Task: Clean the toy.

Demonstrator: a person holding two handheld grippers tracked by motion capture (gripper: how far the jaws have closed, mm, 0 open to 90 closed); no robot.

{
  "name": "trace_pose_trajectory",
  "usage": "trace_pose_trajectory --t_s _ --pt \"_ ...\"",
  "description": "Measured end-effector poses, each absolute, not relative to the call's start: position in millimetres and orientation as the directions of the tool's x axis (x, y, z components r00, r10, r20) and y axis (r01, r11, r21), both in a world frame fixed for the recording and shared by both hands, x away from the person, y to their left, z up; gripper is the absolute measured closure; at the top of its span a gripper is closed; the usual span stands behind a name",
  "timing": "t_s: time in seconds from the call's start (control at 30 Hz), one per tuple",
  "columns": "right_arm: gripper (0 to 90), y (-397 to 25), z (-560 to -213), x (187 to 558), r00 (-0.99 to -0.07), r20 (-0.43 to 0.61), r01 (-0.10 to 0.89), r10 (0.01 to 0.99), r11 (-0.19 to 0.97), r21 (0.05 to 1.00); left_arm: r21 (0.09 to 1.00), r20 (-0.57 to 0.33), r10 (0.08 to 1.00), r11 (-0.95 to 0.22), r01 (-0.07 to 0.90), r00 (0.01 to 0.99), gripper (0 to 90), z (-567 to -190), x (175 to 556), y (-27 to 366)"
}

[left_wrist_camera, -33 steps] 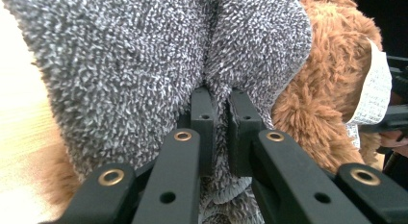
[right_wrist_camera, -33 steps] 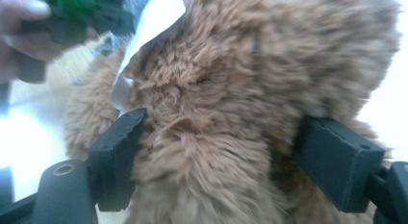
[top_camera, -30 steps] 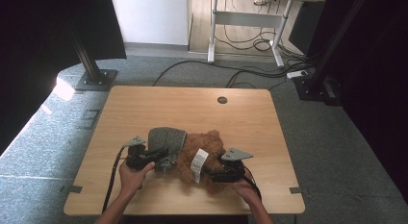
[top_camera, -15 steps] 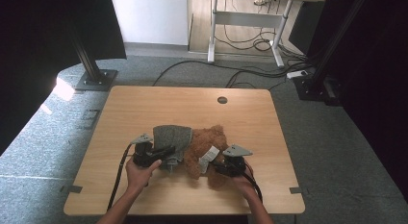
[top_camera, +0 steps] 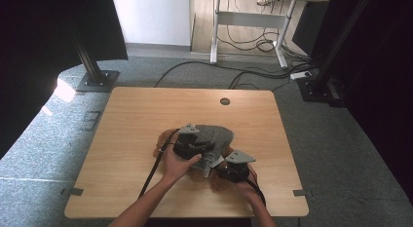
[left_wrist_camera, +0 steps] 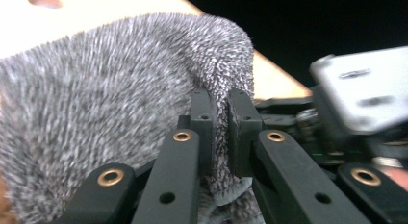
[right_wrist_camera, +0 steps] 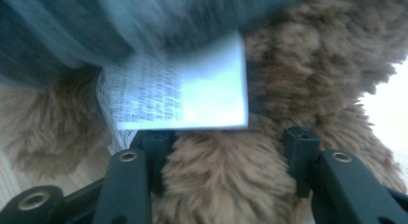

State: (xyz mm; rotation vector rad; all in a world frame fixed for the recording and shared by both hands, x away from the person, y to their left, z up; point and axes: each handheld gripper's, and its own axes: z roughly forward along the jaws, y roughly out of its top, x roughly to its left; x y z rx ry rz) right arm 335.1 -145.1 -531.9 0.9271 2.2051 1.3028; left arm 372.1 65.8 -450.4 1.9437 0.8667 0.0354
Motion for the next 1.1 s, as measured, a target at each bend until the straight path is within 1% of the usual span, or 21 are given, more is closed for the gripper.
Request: trace_pose_trajectory --t_s 0.07,0.1,0.2,0.33,0.47,0.63,0.83,1.0,1.1 --pt "53.7 -146.4 -535.6 333.7 -0.697 -0.026 0.332 0.717 0.354 0.874 0.780 -0.356 0.584 -0.244 0.576 0.729 82.6 -456.7 374.6 77.9" --pt "53.8 -146.6 -535.8 333.5 -0.697 -0.023 0.332 0.716 0.351 0.876 0.780 -0.359 0.590 -0.235 0.580 0.723 82.6 -457.0 374.6 83.8" --pt "54.3 -147.5 -535.9 334.2 -0.698 -0.011 0.336 0.716 0.341 0.878 0.784 -0.337 0.627 -0.227 0.578 0.703 82.7 -454.8 373.8 105.4" --pt "55.1 -148.8 -536.1 334.7 -0.700 -0.001 0.340 0.714 0.335 0.879 0.784 -0.338 0.672 -0.186 0.592 0.659 82.7 -456.1 374.4 142.8" --pt "55.6 -148.5 -536.3 334.6 -0.705 0.003 0.337 0.709 0.331 0.882 0.789 -0.376 0.680 -0.121 0.603 0.629 82.7 -460.5 370.7 175.5" --pt "55.7 -148.8 -536.8 333.6 -0.705 -0.002 0.332 0.709 0.333 0.883 0.808 -0.380 0.699 -0.068 0.586 0.605 82.7 -461.0 361.7 201.2" --pt "55.7 -150.0 -537.5 333.3 -0.708 -0.001 0.331 0.706 0.333 0.883 0.794 -0.399 0.728 -0.030 0.607 0.557 82.7 -473.7 359.6 223.2" --pt "54.9 -151.4 -537.3 333.1 -0.707 -0.003 0.331 0.707 0.335 0.882 0.784 -0.413 0.725 -0.025 0.620 0.551 82.7 -483.1 359.0 225.2" --pt "51.8 -152.9 -536.8 332.3 -0.706 0.000 0.331 0.708 0.331 0.884 0.785 -0.406 0.726 -0.034 0.618 0.555 82.8 -484.6 356.1 223.8"
